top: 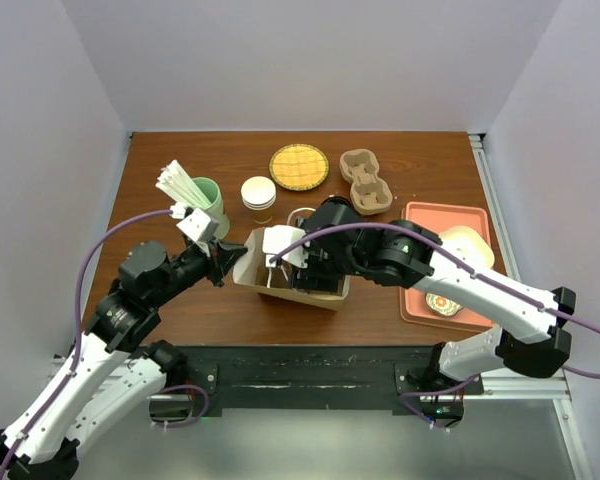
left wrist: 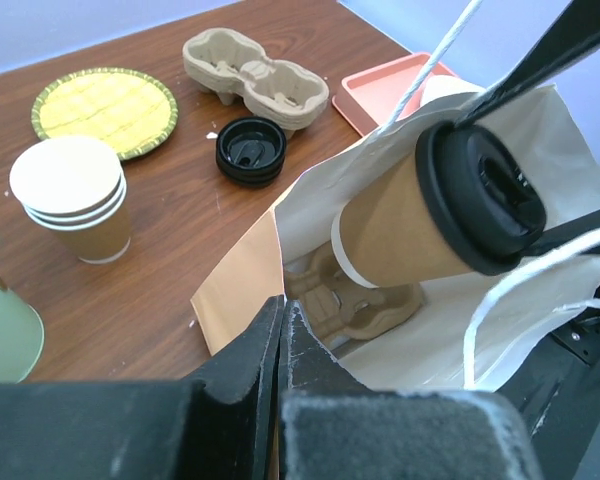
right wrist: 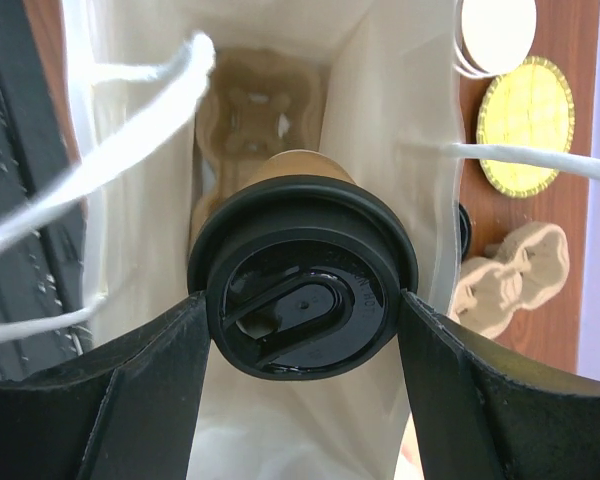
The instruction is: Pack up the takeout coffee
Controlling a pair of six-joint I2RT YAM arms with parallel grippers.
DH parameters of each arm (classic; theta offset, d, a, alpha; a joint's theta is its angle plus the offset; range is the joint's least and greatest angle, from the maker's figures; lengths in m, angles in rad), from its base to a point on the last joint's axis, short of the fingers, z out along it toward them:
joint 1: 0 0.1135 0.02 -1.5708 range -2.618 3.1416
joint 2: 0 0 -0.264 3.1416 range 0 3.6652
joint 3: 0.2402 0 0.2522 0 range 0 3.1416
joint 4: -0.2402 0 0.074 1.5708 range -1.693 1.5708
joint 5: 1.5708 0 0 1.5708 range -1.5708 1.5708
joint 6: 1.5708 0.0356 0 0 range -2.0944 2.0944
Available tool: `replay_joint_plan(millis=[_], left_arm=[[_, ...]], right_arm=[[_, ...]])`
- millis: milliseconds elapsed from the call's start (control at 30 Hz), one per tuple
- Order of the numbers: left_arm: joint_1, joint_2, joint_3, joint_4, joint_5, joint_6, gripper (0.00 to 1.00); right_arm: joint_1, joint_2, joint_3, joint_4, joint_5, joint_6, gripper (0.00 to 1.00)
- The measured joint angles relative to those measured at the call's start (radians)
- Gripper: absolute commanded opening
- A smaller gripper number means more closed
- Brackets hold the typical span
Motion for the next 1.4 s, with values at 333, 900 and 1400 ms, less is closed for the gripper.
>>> replay_joint_plan(millis=[333, 900, 1400], left_arm=[[0.000, -0.001, -0.007, 0.099, -0.009, 0.054, 0.00], [0.000, -0.122, -0.180, 0.227, 0.006, 0.100, 0.00], [0.000, -0.138, -0.201, 0.234, 0.057, 0.131, 0.00]], right_arm=[[0.006, 0.002, -0.113, 0.122, 0.126, -0.068, 0.43], [0.006, 0.026, -0.204, 0.322, 0.203, -0.109, 0.43], [-0.055, 0.077, -0.184, 0.306, 0.138, -0.122, 0.43]])
